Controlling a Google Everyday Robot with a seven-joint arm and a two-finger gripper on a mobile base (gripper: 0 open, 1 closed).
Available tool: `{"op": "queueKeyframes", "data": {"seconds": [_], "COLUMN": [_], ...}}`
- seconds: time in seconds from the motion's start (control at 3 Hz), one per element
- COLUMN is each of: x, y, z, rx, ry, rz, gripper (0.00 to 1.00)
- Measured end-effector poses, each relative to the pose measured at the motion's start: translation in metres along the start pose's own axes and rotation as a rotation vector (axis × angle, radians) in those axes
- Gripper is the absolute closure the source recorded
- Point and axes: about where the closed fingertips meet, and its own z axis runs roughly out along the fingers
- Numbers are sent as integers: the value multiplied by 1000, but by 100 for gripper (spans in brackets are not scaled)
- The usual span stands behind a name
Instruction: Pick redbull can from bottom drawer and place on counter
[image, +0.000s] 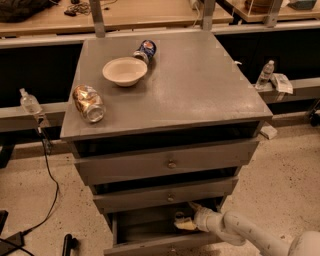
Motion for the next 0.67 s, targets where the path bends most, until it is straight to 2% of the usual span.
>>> {"op": "queueKeyframes", "data": {"seconds": [0.33,0.67], "x": [1,-1], "y": [2,6], "z": [2,2], "rx": [-21,-52], "ry": [0,-19], "rz": [-15,-37], "gripper": [49,80]}}
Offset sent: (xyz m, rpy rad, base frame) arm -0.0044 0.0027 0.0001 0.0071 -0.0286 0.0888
